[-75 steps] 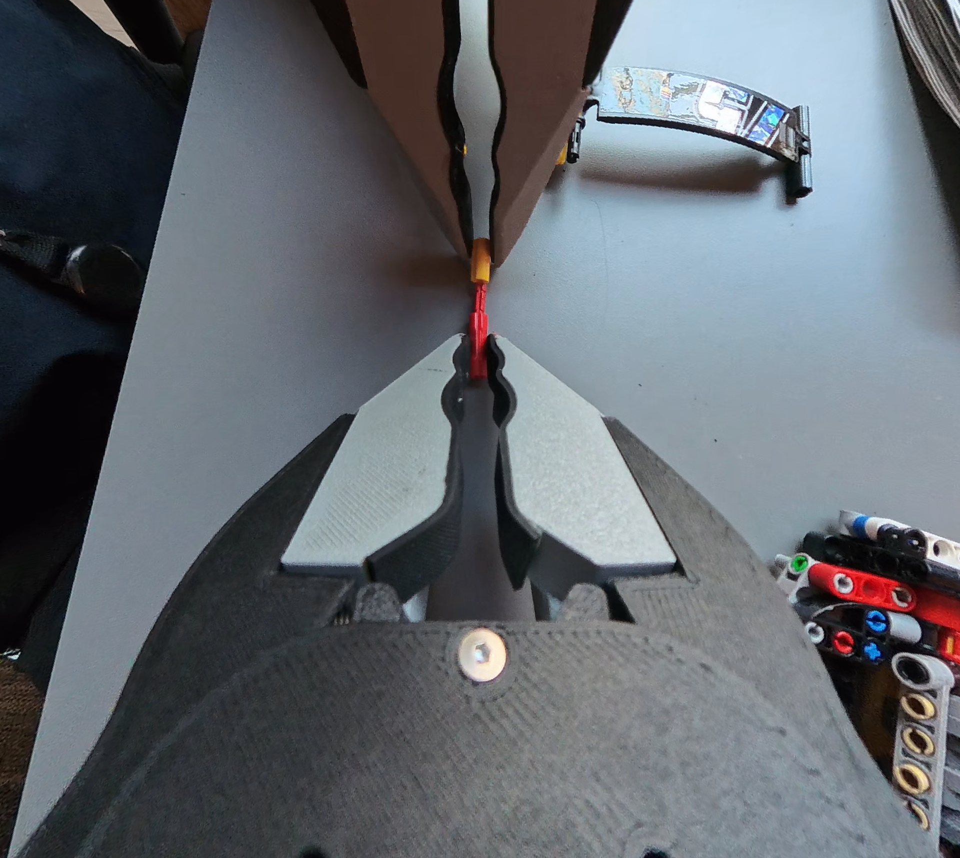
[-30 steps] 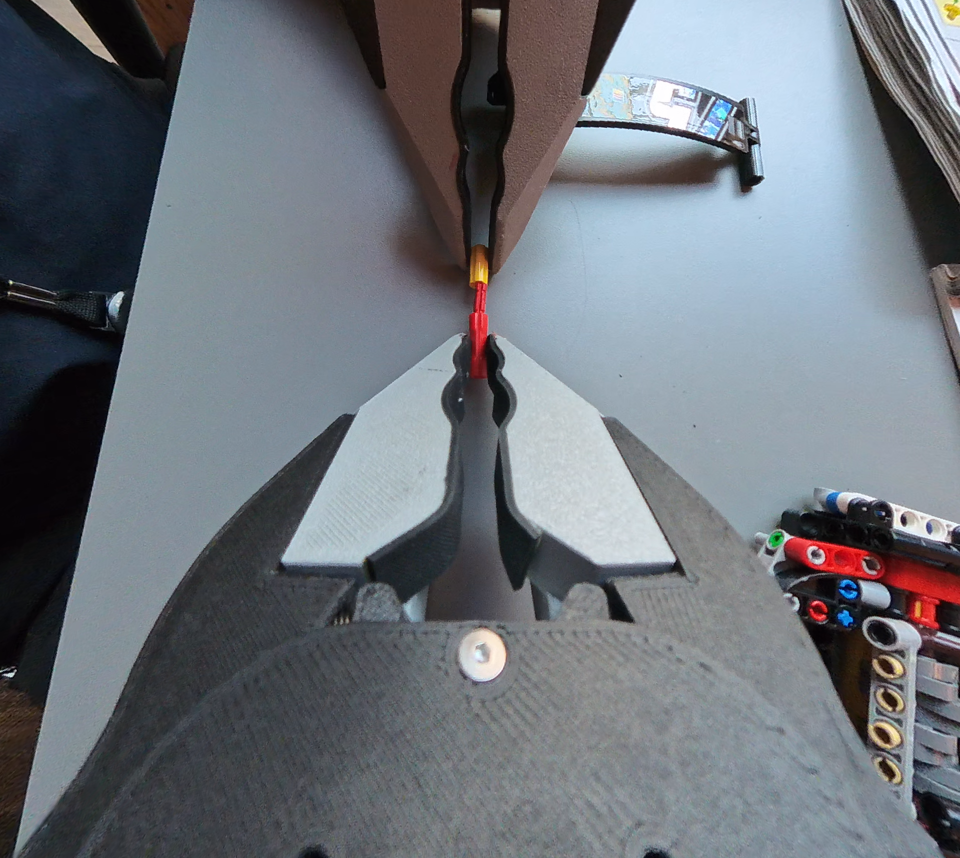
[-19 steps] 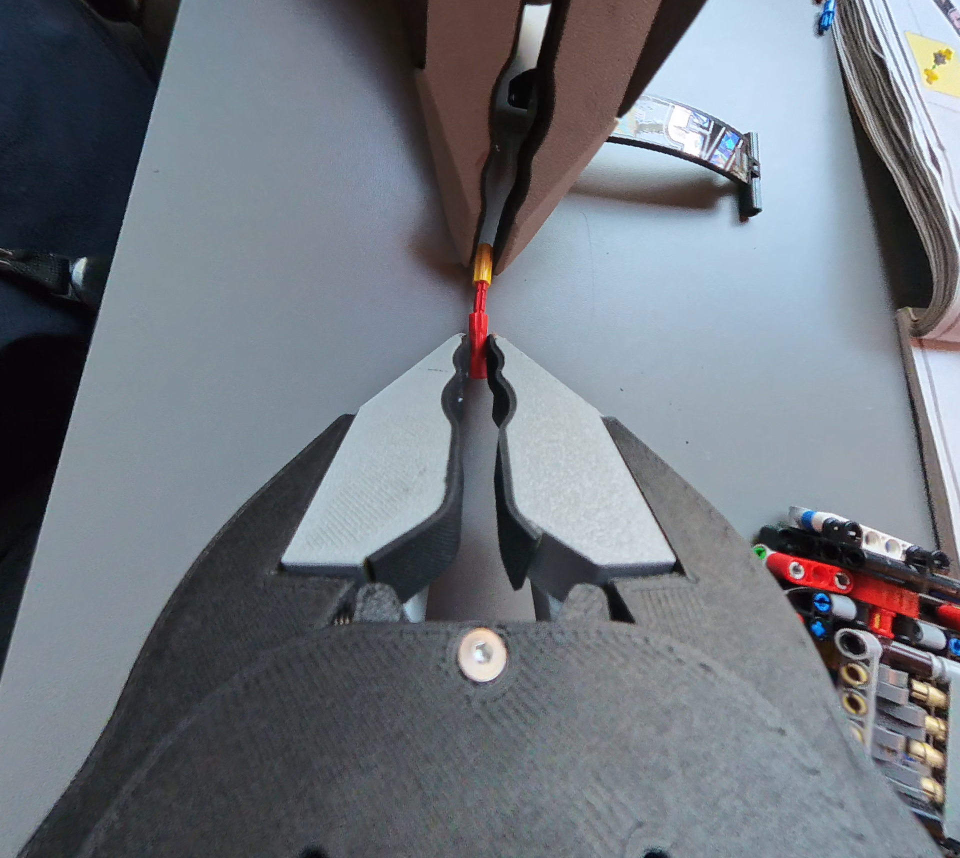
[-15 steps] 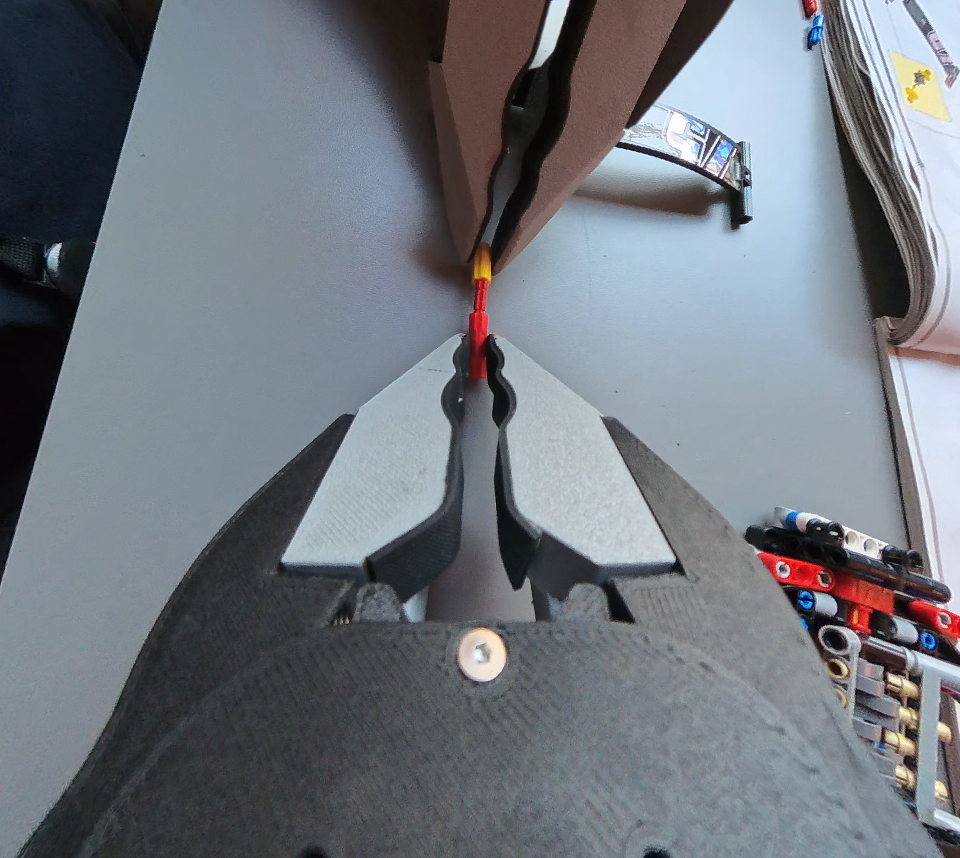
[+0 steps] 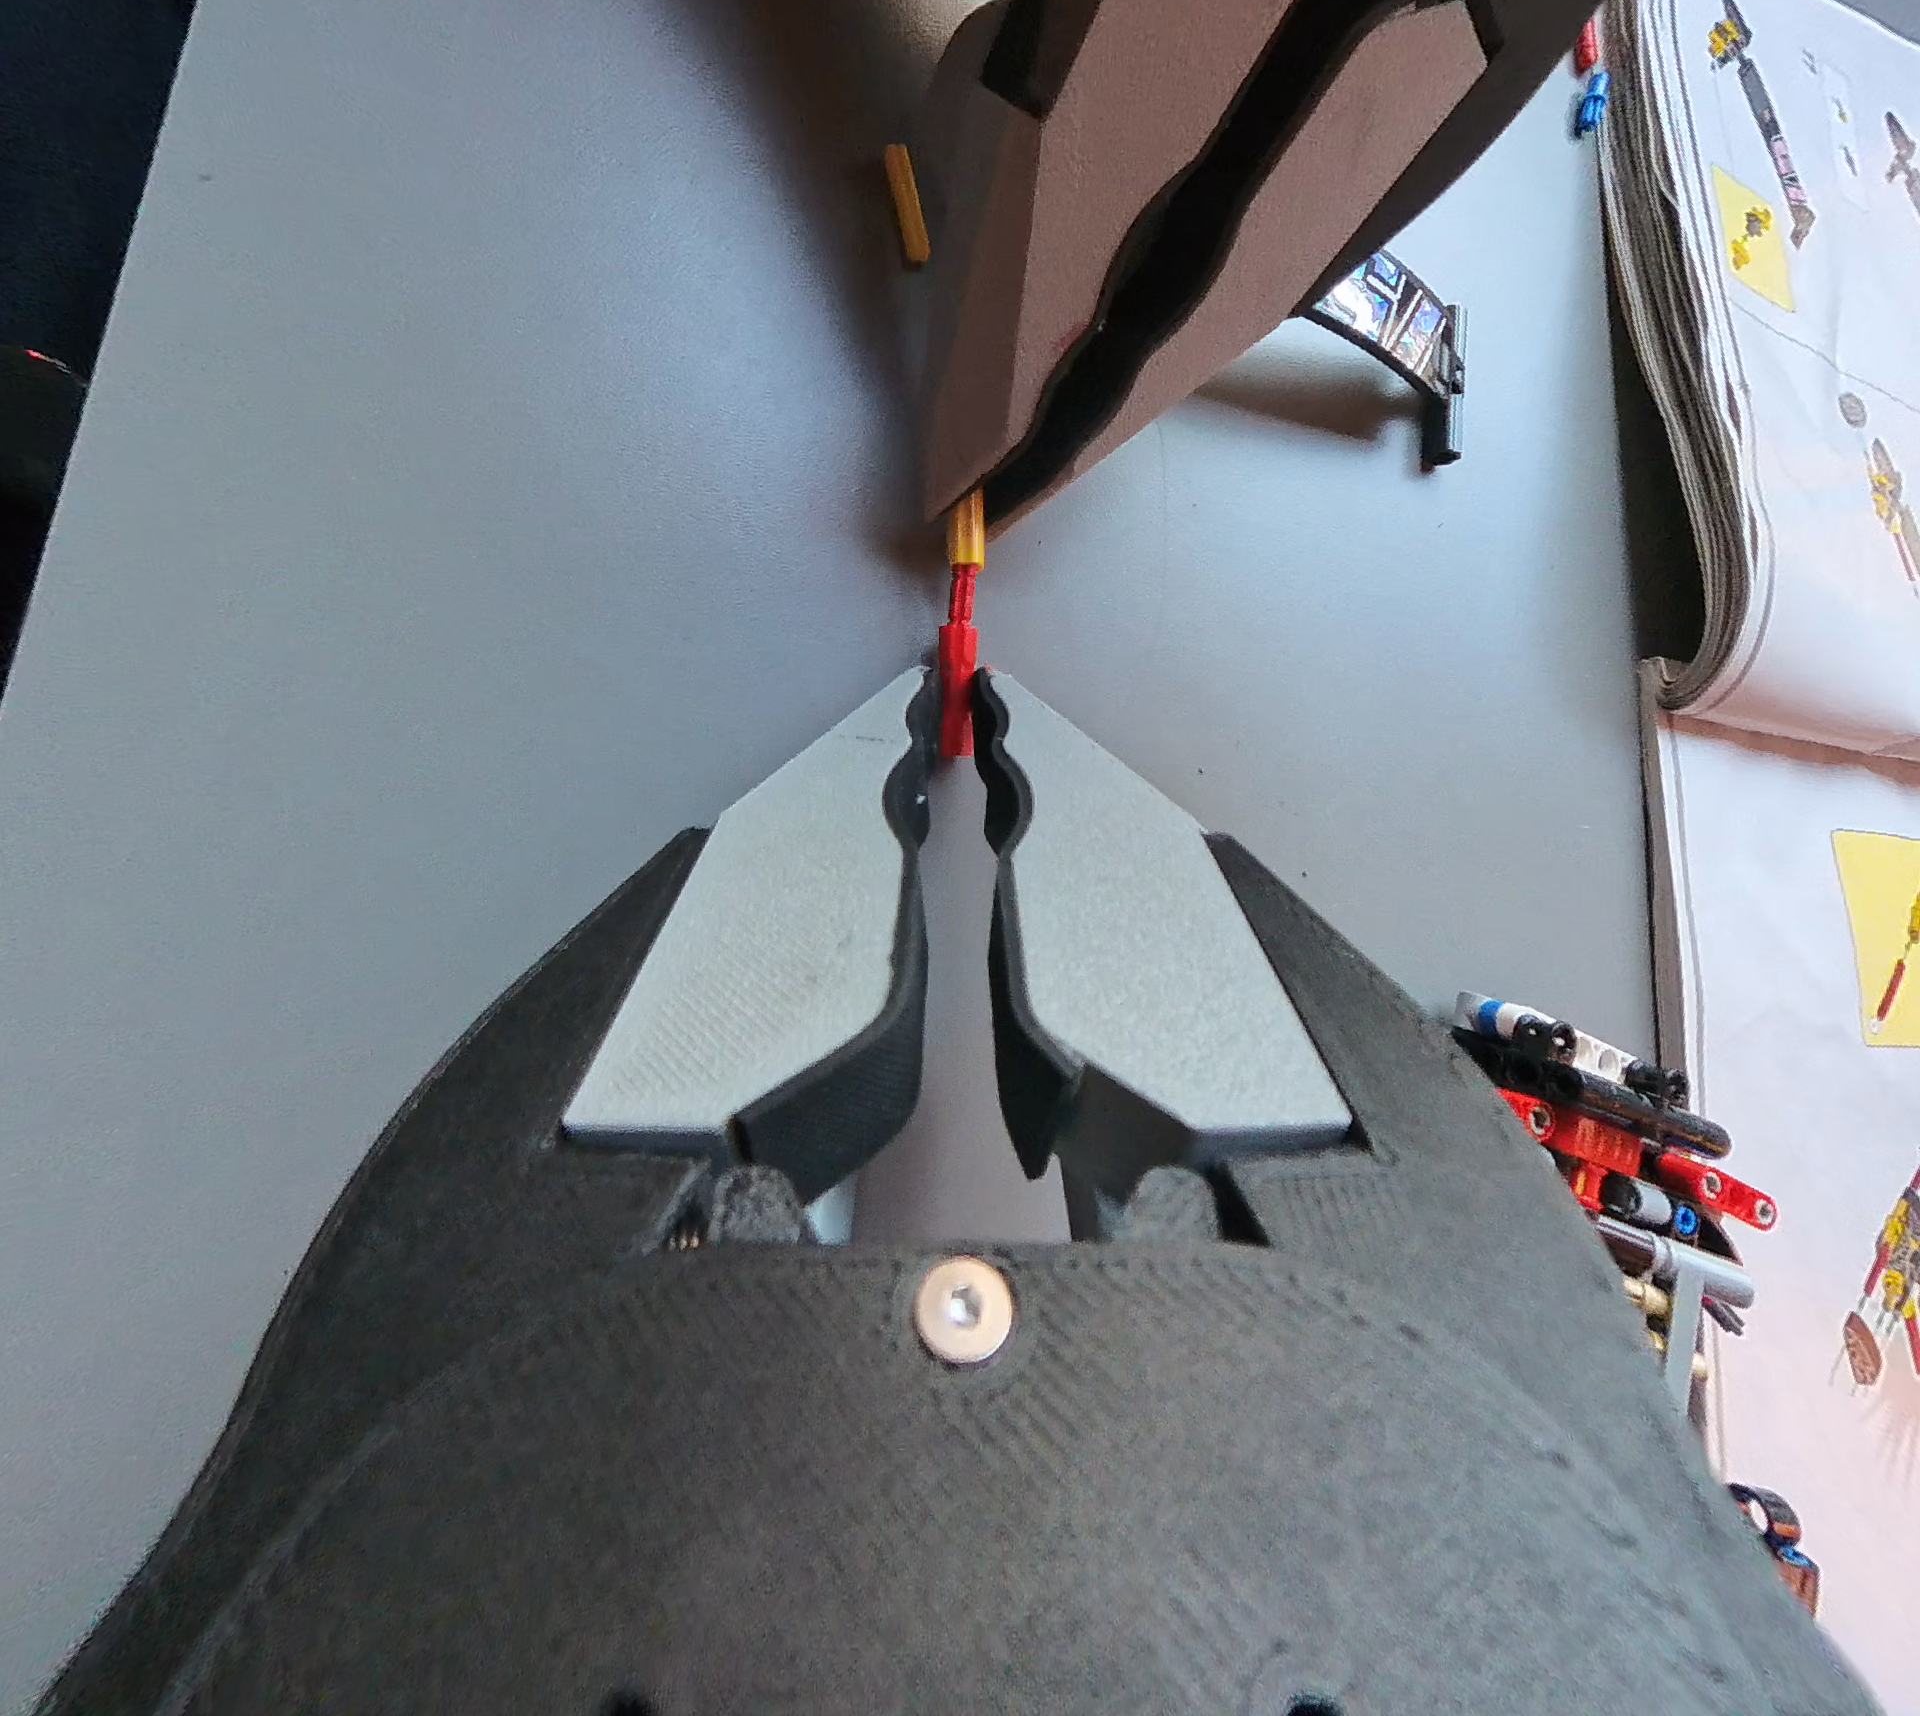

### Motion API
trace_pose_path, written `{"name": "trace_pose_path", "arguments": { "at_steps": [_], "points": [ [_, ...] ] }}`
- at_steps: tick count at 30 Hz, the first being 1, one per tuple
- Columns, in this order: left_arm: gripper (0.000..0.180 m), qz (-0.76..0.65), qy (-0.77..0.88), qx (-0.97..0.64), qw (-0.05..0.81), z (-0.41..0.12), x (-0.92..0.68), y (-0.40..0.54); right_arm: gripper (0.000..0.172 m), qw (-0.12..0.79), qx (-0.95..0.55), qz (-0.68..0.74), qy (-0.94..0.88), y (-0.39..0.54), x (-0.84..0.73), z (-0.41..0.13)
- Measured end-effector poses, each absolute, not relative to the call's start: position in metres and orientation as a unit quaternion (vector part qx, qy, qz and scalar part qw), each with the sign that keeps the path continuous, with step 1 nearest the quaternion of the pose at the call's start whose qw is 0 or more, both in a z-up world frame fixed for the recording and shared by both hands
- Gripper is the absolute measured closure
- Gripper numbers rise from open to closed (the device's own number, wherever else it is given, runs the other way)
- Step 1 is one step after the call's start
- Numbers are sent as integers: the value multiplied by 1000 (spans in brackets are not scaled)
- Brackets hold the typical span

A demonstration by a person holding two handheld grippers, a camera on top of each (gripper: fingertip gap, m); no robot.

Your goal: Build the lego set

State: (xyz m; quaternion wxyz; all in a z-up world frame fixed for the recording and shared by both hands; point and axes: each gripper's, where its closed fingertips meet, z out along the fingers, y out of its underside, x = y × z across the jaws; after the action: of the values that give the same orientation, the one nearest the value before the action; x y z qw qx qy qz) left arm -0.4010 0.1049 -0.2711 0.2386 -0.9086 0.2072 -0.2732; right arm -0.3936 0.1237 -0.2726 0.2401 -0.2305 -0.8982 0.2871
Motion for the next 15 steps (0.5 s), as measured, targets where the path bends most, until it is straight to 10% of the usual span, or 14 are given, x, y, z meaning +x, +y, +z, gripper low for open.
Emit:
{"name": "trace_pose_path", "arguments": {
  "at_steps": [15],
  "points": [
    [176,-261,210,-909,250,-272,-398,108,169,228,-242,289,-898,122,-393,-273]
  ]
}}
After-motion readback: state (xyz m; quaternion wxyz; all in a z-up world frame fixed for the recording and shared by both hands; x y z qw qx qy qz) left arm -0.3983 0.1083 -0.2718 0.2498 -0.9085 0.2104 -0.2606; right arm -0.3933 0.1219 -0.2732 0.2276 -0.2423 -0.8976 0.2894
